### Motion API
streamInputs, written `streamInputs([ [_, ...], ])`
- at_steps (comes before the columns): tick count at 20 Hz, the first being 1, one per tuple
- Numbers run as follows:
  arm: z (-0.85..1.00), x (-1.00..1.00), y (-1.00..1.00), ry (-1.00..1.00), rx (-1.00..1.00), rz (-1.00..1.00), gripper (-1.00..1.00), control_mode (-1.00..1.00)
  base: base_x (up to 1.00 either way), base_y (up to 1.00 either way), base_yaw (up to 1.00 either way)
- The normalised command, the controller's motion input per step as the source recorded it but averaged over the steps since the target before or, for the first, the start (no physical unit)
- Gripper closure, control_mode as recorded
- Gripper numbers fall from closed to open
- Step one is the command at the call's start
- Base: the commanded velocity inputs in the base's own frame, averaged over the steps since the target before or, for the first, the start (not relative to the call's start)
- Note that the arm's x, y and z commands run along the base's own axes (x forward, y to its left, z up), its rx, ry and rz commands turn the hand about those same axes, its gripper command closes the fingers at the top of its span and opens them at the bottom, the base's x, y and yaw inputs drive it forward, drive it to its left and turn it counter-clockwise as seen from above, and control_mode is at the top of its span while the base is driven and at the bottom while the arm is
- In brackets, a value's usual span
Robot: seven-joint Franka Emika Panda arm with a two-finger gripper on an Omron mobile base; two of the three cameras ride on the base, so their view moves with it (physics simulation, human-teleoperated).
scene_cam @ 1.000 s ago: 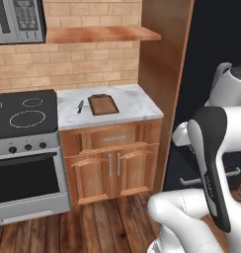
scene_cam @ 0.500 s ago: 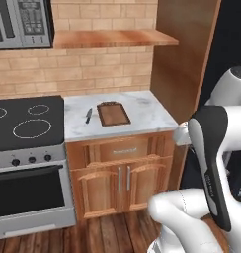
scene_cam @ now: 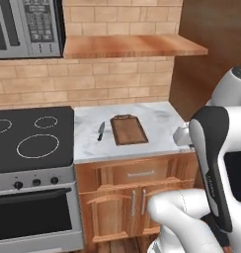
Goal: Retrieve the fish from the fridge and place it on the cutting board.
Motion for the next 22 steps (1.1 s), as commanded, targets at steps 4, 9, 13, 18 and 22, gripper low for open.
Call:
streamInputs([
  [4, 0.0, 0.0, 0.0, 0.0, 0.0, 0.0, 1.0, 1.0, 0.91, 0.53, 0.05],
  [9, 0.0, 0.0, 0.0, 0.0, 0.0, 0.0, 1.0, 1.0, 0.24, 0.45, -0.13],
  [13, 0.0, 0.0, 0.0, 0.0, 0.0, 0.0, 1.0, 1.0, 0.0, 0.06, -0.17],
  [18, 0.0, 0.0, 0.0, 0.0, 0.0, 0.0, 1.0, 1.0, 0.17, 0.0, -0.09],
  [22, 0.0, 0.0, 0.0, 0.0, 0.0, 0.0, 1.0, 1.0, 0.29, 0.0, 0.0],
])
